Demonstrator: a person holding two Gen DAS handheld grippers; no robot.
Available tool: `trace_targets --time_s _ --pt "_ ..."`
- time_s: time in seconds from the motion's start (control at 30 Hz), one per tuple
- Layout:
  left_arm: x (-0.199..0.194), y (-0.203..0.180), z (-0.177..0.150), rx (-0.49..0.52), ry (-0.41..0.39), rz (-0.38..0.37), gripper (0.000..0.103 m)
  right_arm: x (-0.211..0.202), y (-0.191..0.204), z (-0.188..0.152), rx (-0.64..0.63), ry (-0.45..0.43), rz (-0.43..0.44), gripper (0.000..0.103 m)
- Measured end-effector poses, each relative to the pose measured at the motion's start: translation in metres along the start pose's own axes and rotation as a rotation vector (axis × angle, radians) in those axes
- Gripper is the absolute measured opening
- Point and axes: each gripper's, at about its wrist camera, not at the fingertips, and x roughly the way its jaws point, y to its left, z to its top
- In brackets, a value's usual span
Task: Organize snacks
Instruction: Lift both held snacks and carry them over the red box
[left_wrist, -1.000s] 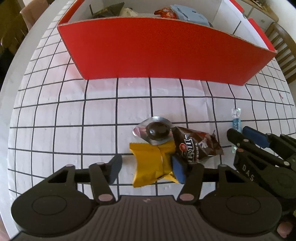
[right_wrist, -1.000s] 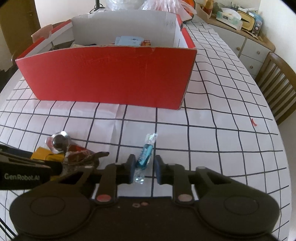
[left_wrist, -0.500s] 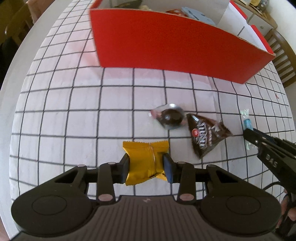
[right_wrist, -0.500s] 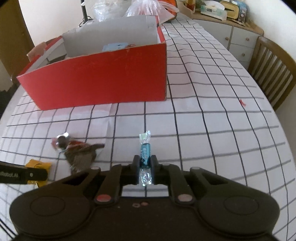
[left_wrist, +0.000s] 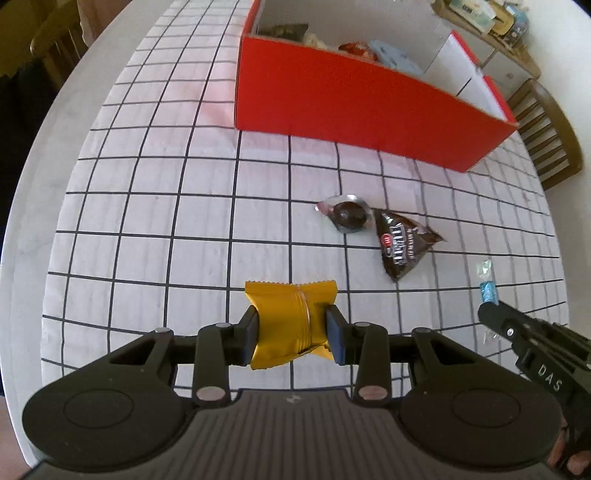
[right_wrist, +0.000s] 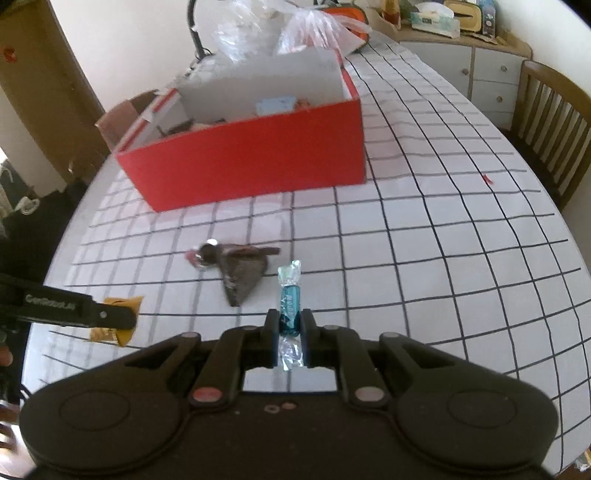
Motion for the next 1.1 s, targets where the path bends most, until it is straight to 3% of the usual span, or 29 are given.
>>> trace_targets --time_s 0.3,0.47,0.83,1.1 --pt "-0.044 -0.012 0.009 0.064 -0.104 -0.05 0.037 -0.033 0.024 0.027 -0.024 -0.097 0.053 0.009" --pt "-0.061 -0.03 0.025 0.126 -0.162 -0.038 0.037 -0.039 0.033 0.057 -0.041 -0.146 0.067 0.009" --pt "-0.095 -0.052 0.099 0.162 -0.306 0.009 0.037 -0.039 0.038 0.132 -0.087 -0.235 0.063 0.009" --pt "-0.08 -0.056 0.156 0.185 -0.309 0.057 0.037 -0.006 0.027 0.174 -0.112 -0.193 0.021 0.009"
